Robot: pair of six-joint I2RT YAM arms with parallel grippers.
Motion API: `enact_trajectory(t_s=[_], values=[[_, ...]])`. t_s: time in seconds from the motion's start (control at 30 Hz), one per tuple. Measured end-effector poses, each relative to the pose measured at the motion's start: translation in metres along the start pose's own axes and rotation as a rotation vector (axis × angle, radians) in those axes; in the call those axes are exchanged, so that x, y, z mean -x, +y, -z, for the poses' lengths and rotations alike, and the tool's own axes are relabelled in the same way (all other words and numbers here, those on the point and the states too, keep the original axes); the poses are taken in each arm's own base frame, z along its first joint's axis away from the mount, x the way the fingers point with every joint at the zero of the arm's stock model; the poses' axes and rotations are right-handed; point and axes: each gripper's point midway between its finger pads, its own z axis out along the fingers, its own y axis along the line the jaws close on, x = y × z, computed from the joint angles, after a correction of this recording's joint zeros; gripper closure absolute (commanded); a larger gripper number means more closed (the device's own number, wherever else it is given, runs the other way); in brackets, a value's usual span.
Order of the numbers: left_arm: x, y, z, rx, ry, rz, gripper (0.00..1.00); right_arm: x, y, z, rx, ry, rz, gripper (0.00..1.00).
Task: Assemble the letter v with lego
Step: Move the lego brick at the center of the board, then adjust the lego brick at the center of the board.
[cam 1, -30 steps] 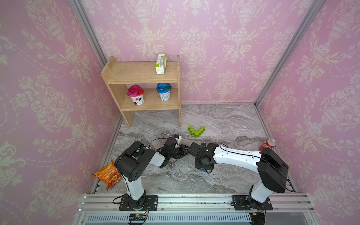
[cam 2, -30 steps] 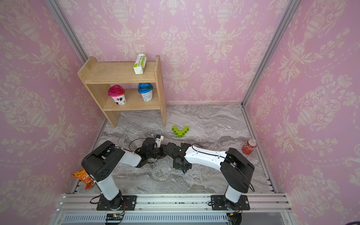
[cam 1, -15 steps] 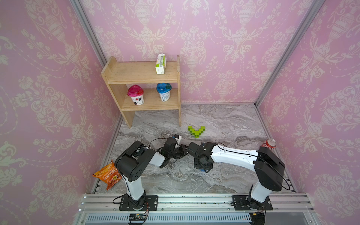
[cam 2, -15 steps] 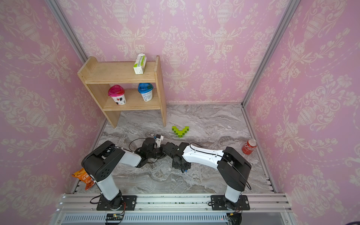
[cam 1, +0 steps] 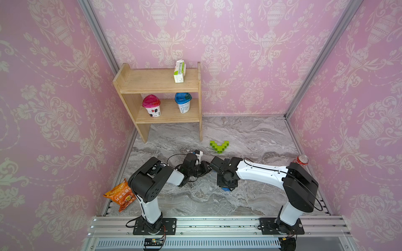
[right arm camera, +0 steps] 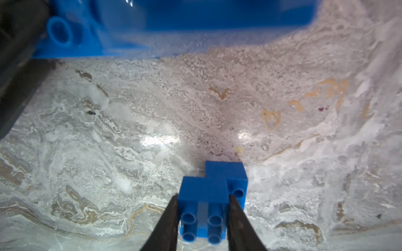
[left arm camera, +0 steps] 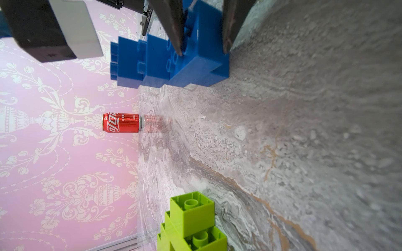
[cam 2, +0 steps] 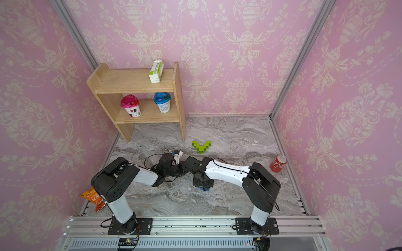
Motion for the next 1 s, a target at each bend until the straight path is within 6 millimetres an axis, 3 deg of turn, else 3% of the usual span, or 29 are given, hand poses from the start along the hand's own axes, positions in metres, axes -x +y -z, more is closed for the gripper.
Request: enact_trajectory(t_s=[0.1, 0.3, 0.53, 0.57, 0.7, 0.77, 0.87, 1.0], values=[[0.0, 0.0, 0.0, 0.002, 0.0, 0.001, 0.77, -0.001, 0.005, 0.003, -0.001, -0.011, 0.03, 1.0], [0.001, 0.0, -0.001, 0.005, 0.002, 0.003, 0.77, 0.005, 0.045, 0.012, 0.077, -0.05, 0.073, 1.0], [0.0, 0.0, -0.001, 0.006, 0.003, 0.002, 0.77, 0.011, 0.049, -0.001, 0.053, -0.053, 0.071, 0.98], [0.0, 0.0, -0.001, 0.006, 0.003, 0.002, 0.77, 0.011, 0.049, -0.001, 0.053, -0.057, 0.071, 0.93], [0.001, 0.0, -0.001, 0.006, 0.002, 0.002, 0.77, 0.012, 0.05, -0.001, 0.054, -0.061, 0.072, 0.51], [0.001, 0.0, -0.001, 0.006, 0.001, 0.003, 0.77, 0.013, 0.049, -0.001, 0.052, -0.061, 0.079, 0.37], [0.001, 0.0, -0.001, 0.006, 0.001, 0.003, 0.77, 0.014, 0.047, 0.002, 0.051, -0.062, 0.09, 0.23], [0.001, 0.0, -0.001, 0.007, 0.001, 0.002, 0.77, 0.024, 0.037, 0.025, 0.086, -0.091, 0.086, 0.11]])
